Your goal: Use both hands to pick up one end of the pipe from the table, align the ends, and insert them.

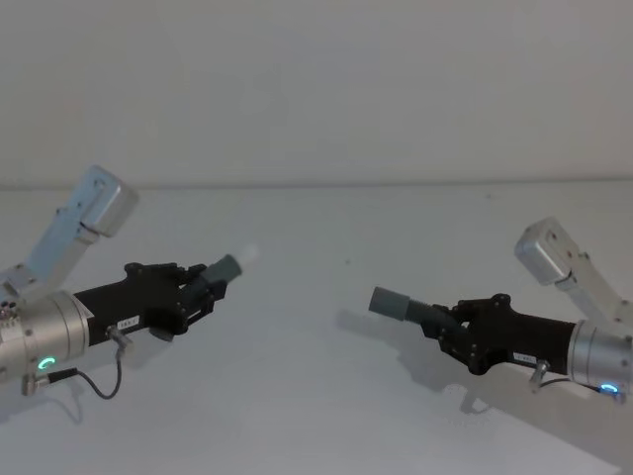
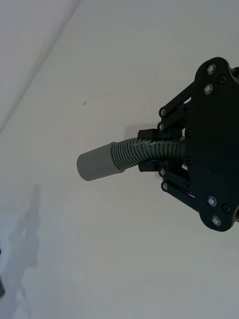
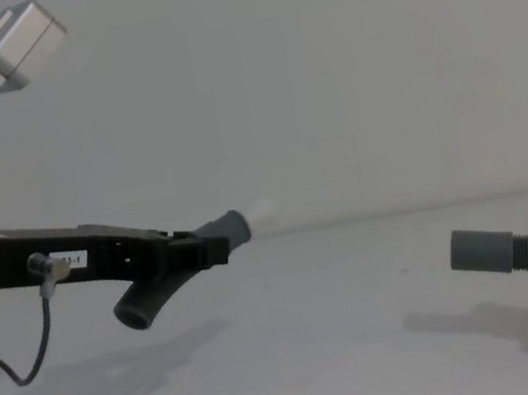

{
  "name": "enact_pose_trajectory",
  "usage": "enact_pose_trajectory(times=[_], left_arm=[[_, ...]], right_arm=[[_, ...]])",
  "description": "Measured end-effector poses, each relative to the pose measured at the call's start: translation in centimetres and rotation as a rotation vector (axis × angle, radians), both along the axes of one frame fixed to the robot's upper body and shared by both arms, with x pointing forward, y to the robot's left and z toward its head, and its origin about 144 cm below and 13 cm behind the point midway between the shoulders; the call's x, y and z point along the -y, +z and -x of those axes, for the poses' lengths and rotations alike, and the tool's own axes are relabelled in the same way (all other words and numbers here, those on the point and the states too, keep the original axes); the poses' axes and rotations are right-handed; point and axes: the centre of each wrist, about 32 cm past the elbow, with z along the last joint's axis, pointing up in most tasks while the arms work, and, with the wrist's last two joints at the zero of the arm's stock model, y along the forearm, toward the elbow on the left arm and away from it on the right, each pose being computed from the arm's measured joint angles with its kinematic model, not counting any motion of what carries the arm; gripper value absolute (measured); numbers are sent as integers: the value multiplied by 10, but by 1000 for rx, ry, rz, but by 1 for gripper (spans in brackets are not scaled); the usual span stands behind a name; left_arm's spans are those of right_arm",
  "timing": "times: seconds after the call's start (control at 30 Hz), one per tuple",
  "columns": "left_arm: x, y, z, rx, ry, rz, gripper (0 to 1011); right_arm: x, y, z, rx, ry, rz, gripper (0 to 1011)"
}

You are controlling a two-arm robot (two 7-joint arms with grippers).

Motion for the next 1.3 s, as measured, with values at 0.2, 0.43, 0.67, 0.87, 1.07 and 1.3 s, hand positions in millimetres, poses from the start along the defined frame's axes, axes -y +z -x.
enact_pose_trajectory(times=[0.2,0.43,0.67,0.87,1.07,1.3], left_arm=[[-2,2,-4,-3,-69,-1,329],[-3,4,-8,-9,-139,1,329],[-5,5,-12,-19,-211,6,329],[-7,7,-16,-32,-282,11,329],[-9,9,-20,-45,-347,7,329],[-11,13,-24,-59,-408,-7,329]], right_arm=[[4,3,3,24,67,-14,204],[8,6,6,43,124,-28,204],[11,9,8,58,166,-34,205],[11,10,8,66,194,-37,204],[11,11,9,71,216,-37,205],[10,12,8,74,231,-39,205]])
